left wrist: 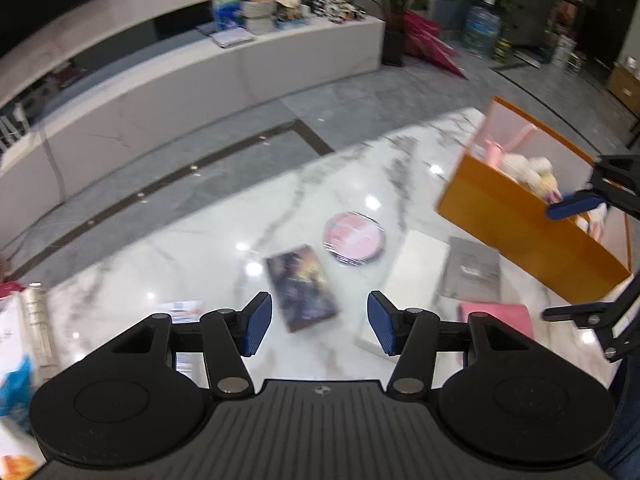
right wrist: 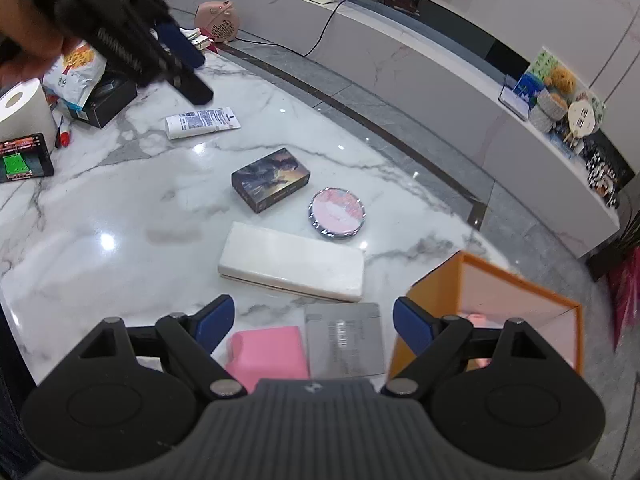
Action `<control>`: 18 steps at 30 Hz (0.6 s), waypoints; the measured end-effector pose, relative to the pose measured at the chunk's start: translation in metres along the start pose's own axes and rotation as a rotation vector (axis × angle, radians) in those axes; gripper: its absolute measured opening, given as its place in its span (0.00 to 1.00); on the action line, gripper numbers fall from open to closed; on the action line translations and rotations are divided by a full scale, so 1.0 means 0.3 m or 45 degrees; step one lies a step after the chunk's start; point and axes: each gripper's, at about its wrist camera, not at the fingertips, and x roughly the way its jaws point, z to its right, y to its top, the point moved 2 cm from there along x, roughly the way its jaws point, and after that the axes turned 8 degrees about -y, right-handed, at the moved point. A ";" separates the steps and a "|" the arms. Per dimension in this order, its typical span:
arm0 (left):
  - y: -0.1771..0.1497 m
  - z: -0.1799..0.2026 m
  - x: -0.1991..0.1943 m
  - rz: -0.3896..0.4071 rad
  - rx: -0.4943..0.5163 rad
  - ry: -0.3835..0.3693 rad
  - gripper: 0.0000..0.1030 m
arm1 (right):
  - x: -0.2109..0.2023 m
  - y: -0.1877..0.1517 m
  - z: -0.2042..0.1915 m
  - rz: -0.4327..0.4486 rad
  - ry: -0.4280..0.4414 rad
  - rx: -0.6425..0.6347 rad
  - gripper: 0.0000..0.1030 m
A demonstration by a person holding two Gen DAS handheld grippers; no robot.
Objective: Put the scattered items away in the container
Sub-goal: 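Move both tools back over the table toward the white box and pink case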
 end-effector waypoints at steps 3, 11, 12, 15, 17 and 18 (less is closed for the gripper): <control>-0.026 0.041 0.076 -0.028 0.026 -0.057 0.60 | 0.060 -0.046 -0.015 -0.035 0.033 0.013 0.85; -0.044 0.107 0.228 -0.091 0.075 -0.111 0.61 | 0.159 -0.175 -0.062 -0.084 0.072 -0.003 0.85; -0.043 0.107 0.239 -0.092 0.072 -0.116 0.61 | 0.164 -0.187 -0.068 -0.087 0.077 -0.007 0.85; -0.035 0.107 0.275 -0.097 0.065 -0.131 0.61 | 0.181 -0.217 -0.080 -0.087 0.079 -0.021 0.85; -0.027 0.113 0.299 -0.102 0.067 -0.139 0.62 | 0.189 -0.223 -0.078 -0.086 0.085 -0.024 0.85; -0.025 0.116 0.311 -0.104 0.071 -0.148 0.62 | 0.194 -0.227 -0.076 -0.088 0.092 -0.019 0.85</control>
